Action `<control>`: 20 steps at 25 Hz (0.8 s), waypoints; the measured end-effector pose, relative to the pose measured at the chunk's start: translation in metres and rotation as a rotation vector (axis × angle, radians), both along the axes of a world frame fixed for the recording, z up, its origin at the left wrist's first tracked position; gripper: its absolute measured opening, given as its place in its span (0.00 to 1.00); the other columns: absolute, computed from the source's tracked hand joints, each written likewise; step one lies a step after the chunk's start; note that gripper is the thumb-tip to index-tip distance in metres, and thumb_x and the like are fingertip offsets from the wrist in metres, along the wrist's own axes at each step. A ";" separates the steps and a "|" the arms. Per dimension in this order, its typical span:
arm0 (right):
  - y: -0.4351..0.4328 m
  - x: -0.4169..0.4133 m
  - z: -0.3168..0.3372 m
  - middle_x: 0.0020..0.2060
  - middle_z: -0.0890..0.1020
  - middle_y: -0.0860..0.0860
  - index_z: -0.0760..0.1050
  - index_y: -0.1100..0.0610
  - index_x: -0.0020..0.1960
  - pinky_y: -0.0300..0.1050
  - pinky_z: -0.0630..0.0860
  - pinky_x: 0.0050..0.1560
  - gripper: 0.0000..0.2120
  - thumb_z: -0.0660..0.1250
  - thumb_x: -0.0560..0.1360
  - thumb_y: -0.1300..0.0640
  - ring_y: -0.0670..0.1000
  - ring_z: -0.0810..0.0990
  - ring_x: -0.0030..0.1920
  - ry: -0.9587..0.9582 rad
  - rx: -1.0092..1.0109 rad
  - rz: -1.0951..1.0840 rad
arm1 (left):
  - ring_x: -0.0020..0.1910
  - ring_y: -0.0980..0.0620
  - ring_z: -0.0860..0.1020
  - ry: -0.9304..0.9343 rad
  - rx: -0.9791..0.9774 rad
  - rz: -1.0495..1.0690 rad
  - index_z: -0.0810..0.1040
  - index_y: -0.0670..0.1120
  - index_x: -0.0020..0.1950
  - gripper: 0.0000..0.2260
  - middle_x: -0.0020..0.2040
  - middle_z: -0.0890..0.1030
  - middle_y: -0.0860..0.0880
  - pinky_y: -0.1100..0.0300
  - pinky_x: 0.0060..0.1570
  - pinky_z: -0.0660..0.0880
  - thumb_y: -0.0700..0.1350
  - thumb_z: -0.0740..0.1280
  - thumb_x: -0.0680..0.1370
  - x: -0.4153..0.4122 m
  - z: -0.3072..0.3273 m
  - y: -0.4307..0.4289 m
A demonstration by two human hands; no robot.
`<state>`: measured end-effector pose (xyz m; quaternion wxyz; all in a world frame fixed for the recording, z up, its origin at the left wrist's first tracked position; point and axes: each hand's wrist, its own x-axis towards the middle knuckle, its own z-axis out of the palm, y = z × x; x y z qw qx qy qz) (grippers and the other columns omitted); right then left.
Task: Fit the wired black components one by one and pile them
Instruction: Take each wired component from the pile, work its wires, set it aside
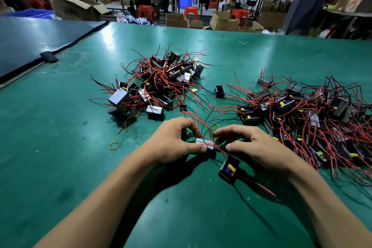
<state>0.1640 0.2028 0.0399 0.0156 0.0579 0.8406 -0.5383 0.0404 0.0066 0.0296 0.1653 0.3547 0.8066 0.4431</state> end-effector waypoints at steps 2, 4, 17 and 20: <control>0.000 0.002 -0.001 0.48 0.86 0.47 0.80 0.47 0.58 0.34 0.76 0.50 0.15 0.75 0.73 0.57 0.42 0.83 0.46 -0.018 0.000 0.024 | 0.46 0.52 0.77 0.067 0.011 0.007 0.79 0.53 0.41 0.12 0.47 0.79 0.53 0.57 0.50 0.76 0.47 0.81 0.65 0.000 -0.001 0.000; -0.002 0.001 -0.004 0.45 0.86 0.49 0.79 0.47 0.60 0.37 0.76 0.49 0.16 0.76 0.74 0.58 0.43 0.82 0.43 -0.007 0.047 0.005 | 0.48 0.51 0.77 0.108 0.005 -0.017 0.79 0.52 0.41 0.12 0.49 0.78 0.51 0.57 0.51 0.76 0.45 0.81 0.65 -0.001 -0.002 0.001; 0.010 0.006 -0.002 0.42 0.83 0.50 0.83 0.51 0.55 0.38 0.79 0.47 0.14 0.73 0.70 0.57 0.48 0.82 0.46 0.143 -0.364 -0.079 | 0.36 0.56 0.78 0.044 0.022 0.061 0.81 0.46 0.39 0.08 0.38 0.82 0.48 0.61 0.40 0.74 0.44 0.78 0.69 -0.010 0.001 -0.005; 0.014 0.003 -0.003 0.41 0.82 0.48 0.81 0.53 0.56 0.37 0.79 0.45 0.12 0.71 0.74 0.62 0.47 0.83 0.47 0.213 -0.293 -0.201 | 0.35 0.58 0.77 -0.044 0.034 0.033 0.78 0.43 0.43 0.10 0.39 0.83 0.47 0.65 0.40 0.74 0.40 0.78 0.69 -0.013 0.005 -0.010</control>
